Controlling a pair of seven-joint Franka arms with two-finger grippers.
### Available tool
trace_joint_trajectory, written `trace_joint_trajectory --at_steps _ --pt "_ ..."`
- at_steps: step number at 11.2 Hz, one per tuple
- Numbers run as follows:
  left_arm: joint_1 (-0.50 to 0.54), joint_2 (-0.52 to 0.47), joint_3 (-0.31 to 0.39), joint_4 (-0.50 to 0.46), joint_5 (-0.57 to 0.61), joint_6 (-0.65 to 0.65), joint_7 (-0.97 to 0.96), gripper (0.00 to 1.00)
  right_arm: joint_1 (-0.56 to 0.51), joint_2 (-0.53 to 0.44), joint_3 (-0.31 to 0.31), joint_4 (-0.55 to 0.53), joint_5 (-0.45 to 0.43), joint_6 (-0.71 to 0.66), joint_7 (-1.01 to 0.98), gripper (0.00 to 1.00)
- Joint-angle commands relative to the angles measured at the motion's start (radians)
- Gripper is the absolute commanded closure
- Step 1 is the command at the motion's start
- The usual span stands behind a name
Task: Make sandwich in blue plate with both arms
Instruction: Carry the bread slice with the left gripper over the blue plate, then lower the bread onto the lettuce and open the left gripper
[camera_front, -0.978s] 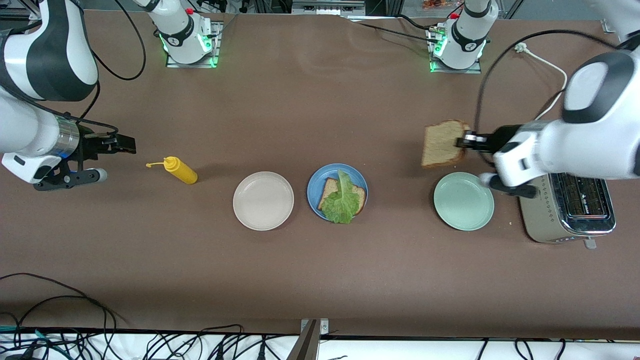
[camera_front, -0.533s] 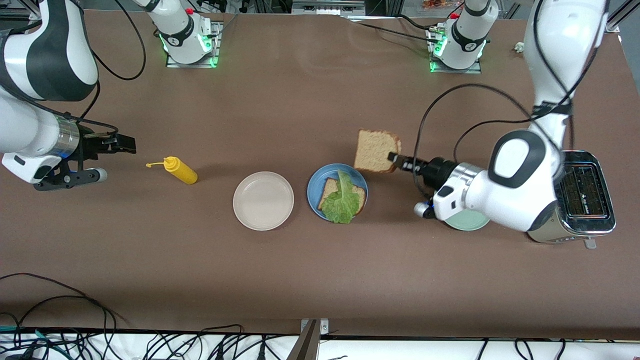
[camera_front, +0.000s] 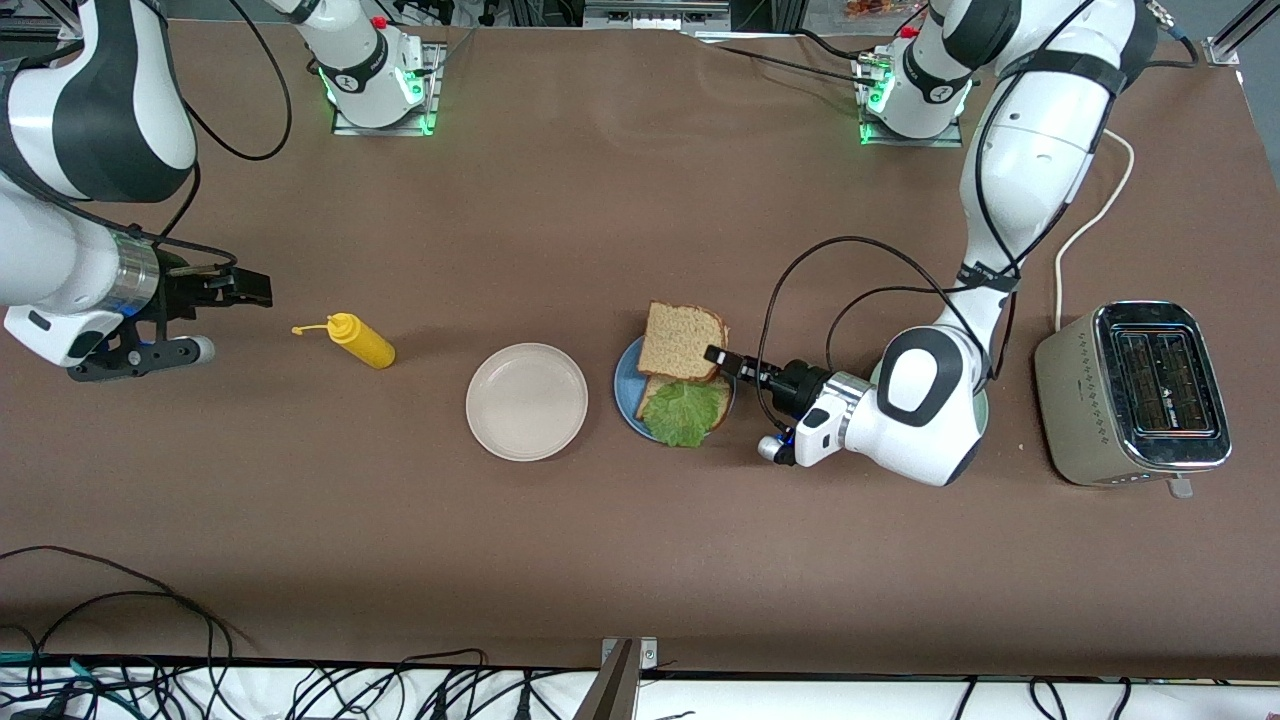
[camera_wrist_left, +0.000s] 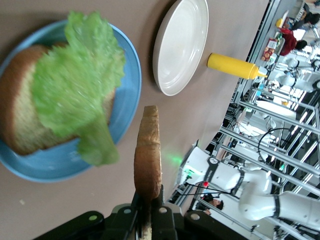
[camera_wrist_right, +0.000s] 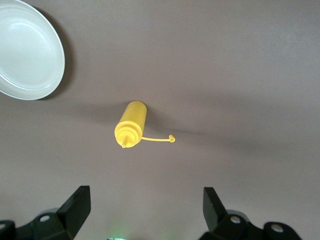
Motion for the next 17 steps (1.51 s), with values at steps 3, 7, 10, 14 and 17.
trace_joint_trajectory --at_steps 3,7,10,14,17 --pt "-0.004 0.062 0.010 0.025 -0.050 0.038 0.183 0.97 -0.002 -0.016 0.005 -0.009 0.013 -0.008 0.006 0.00" --pt "-0.017 0.072 0.013 0.033 -0.099 0.067 0.236 0.97 -0.002 -0.015 0.005 -0.009 0.015 -0.027 0.008 0.00" --pt "-0.010 0.102 0.014 0.030 -0.099 0.101 0.370 0.97 -0.002 -0.015 0.005 -0.008 0.015 -0.027 0.008 0.00" --pt "-0.010 0.106 0.017 0.030 -0.092 0.102 0.411 0.85 -0.002 -0.016 0.005 -0.009 0.015 -0.029 0.008 0.00" --pt "-0.013 0.105 0.020 0.025 -0.084 0.108 0.416 0.00 -0.002 -0.016 0.005 -0.009 0.016 -0.029 0.008 0.00"
